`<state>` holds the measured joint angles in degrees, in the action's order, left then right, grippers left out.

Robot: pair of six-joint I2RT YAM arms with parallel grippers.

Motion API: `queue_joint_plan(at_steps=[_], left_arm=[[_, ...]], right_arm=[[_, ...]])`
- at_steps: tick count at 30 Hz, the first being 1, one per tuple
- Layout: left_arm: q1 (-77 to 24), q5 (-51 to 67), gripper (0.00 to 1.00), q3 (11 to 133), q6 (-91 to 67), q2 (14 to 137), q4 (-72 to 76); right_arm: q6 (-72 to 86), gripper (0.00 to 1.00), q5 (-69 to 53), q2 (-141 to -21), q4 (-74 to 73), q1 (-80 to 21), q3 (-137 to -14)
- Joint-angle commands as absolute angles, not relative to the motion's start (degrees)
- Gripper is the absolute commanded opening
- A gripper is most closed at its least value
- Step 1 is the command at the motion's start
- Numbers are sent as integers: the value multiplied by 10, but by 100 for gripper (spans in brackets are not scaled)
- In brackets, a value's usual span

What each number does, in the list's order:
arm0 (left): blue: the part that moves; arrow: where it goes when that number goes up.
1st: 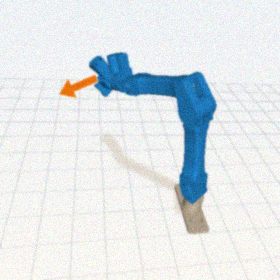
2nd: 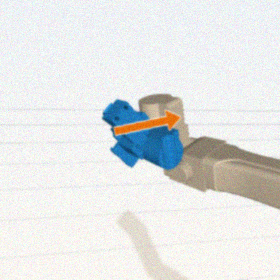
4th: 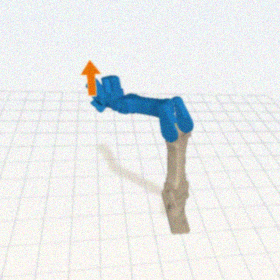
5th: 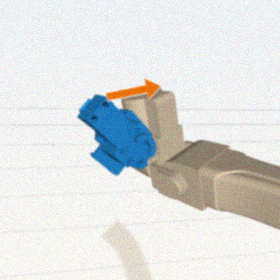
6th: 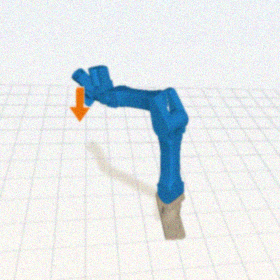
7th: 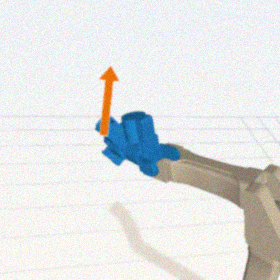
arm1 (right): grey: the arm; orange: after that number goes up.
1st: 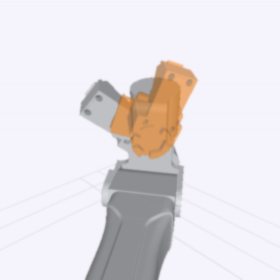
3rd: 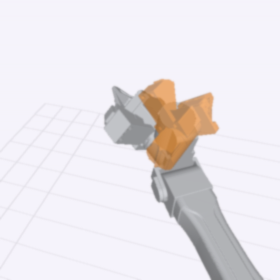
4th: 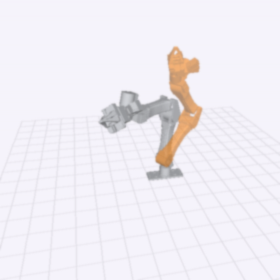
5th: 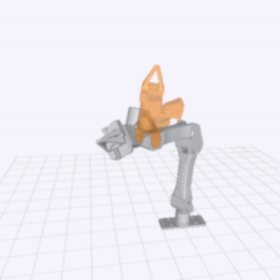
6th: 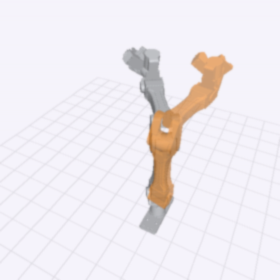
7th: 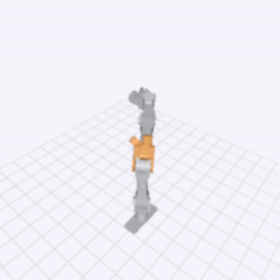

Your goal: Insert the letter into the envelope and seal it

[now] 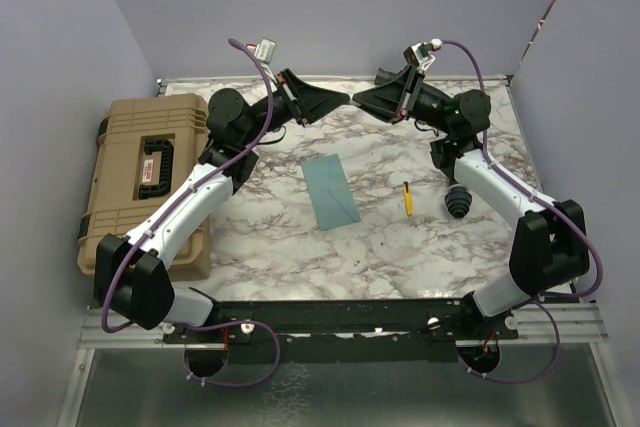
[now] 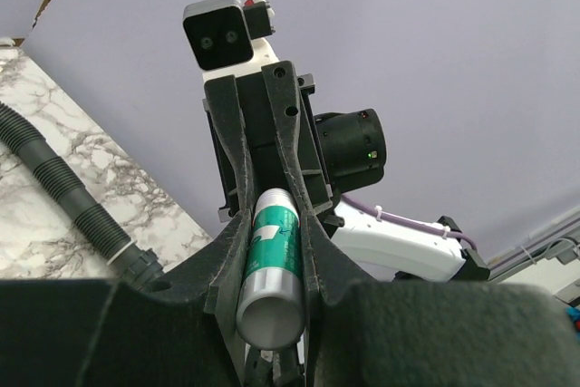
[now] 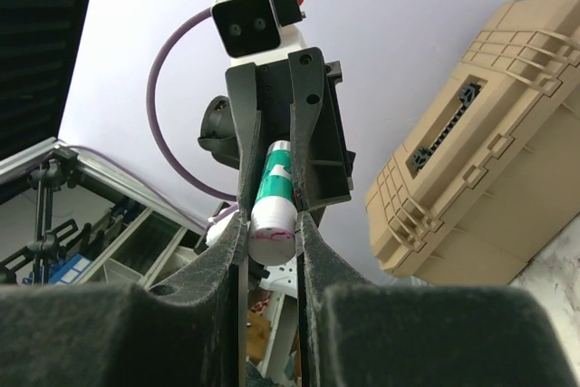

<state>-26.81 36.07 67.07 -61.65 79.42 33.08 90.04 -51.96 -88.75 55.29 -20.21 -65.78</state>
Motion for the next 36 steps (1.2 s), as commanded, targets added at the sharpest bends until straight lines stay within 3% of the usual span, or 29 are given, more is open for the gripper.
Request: queue_joint_plan(at_steps=[1,15,28,34,36], left_arm=[[-309,419,0,667,-612,830,315],[-322,438,0,681,-610,856,307],[-300,419,1,713,-549,850,187],[-270,389,72,675,-529,816,175],[-266,362,87,657,-499,796,154]], right_arm=[[923,0,-550,-896,583,-258,-676],[910,1,-560,-918,548,-289,-705],[838,1,-532,-883,453,-260,-672],[786,1,-470,-825,356,-182,-600],[775,1,-443,-809,325,-157,-575]])
